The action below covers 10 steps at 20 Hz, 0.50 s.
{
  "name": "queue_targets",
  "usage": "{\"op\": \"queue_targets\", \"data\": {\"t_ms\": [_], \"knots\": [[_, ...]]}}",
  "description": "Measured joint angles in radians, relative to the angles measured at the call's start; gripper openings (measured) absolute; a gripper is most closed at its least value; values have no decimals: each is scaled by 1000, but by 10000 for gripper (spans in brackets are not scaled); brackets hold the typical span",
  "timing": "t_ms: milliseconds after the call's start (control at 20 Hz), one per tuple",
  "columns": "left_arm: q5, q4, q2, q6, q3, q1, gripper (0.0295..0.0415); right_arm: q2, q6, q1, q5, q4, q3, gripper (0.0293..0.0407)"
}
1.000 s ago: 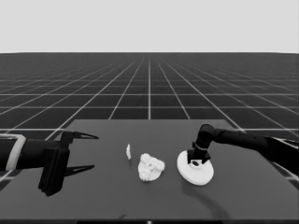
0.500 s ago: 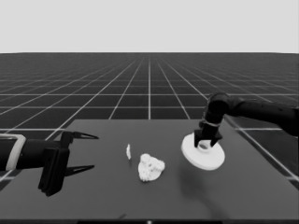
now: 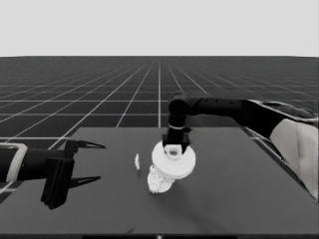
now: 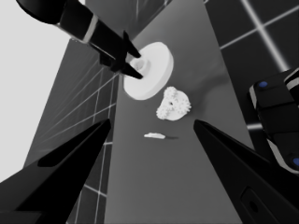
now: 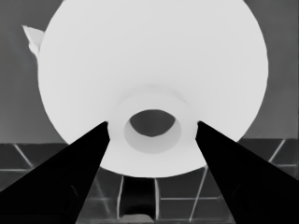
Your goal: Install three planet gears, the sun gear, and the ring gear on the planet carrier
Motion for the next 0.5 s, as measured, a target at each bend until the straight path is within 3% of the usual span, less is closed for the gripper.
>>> {"op": "queue_targets", "data": {"t_ms": [150, 350, 400, 500], "knots": [[0, 0, 0, 0, 0, 0, 385, 151, -17, -7, -1, -7, -146, 348], [0, 0, 0, 0, 0, 0, 385, 183, -28, -9, -1, -9, -189, 348], [0, 0, 0, 0, 0, 0, 385, 180, -20, -115, 24, -134, -180, 348], [0, 0, 0, 0, 0, 0, 385, 192, -47, -256, 50, -251, -223, 348]]}}
